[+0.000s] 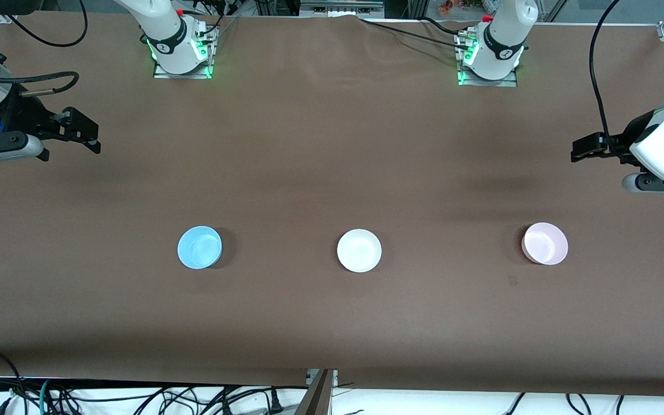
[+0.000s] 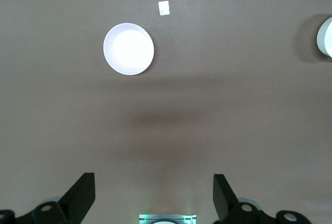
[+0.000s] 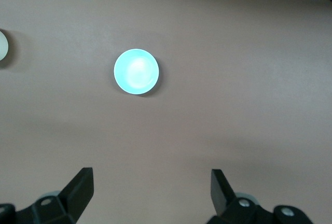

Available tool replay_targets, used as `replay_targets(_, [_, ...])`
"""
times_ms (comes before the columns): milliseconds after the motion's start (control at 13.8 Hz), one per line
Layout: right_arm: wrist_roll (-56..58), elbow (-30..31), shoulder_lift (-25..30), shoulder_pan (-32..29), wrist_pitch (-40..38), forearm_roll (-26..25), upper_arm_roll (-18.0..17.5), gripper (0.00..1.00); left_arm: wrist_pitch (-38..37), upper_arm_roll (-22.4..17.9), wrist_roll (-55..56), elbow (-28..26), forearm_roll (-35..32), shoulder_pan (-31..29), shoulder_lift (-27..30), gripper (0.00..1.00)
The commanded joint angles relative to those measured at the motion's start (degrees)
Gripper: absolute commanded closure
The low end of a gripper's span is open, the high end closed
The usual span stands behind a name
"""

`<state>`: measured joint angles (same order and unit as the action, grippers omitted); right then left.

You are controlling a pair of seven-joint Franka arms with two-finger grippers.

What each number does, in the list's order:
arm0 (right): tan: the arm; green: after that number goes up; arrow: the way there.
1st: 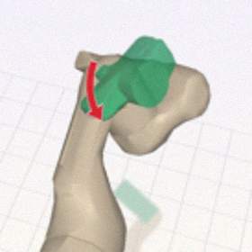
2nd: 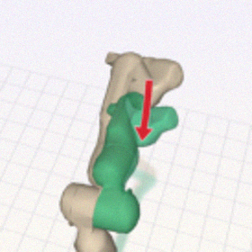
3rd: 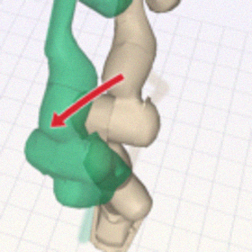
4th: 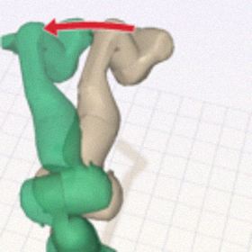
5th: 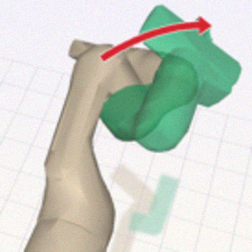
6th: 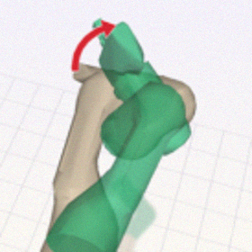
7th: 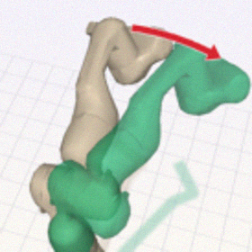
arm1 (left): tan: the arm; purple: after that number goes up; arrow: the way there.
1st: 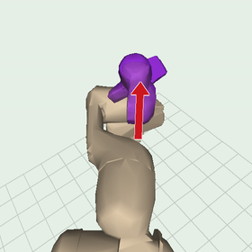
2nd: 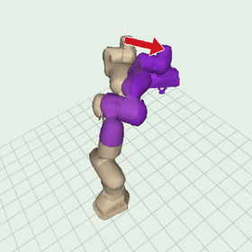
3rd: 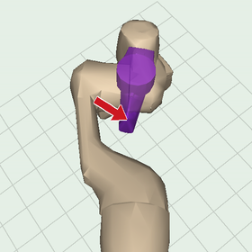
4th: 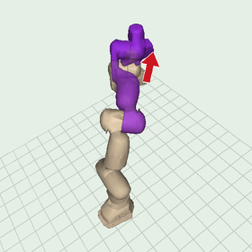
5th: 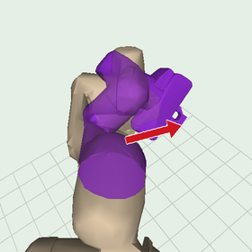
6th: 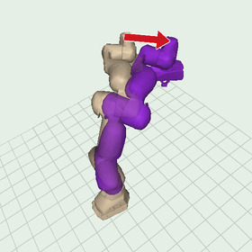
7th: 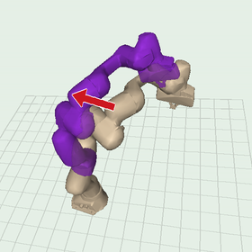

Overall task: Stack pink and blue bowls on white bowl
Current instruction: 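Move the left gripper toward the pale pink bowl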

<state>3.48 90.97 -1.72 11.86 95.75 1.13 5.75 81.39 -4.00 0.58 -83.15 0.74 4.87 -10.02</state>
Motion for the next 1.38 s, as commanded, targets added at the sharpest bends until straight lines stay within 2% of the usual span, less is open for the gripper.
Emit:
replay_targets(0, [0.0,-0.3,0.6,-0.3,0.0,-1.0,-2.2,0.00,0.6,0.1,-0.3,-0.3,-0.9,-0.1,0.4,0.00])
replay_targets(362, [-0.1,-0.9,0.3,-0.3,0.1,-3.2,-2.4,0.00,0.8,-0.1,-0.7,-0.3,-1.1,-0.4,-1.0,0.00])
replay_targets(796, [-0.1,-0.9,-0.6,-1.0,0.2,-2.6,-2.1,0.00,8.2,-0.5,-0.9,-1.6,-1.3,-6.0,-9.2,0.00])
replay_targets(1086, [0.0,-0.9,-1.9,-1.0,3.0,-2.4,-2.1,0.00,16.9,-0.4,-8.6,-2.0,-0.4,-11.4,-17.2,0.00])
replay_targets(1303, [0.1,-0.9,-1.9,-1.2,3.7,-2.2,-2.1,0.00,25.2,-0.4,-13.8,-4.6,0.7,-12.5,-21.4,0.00])
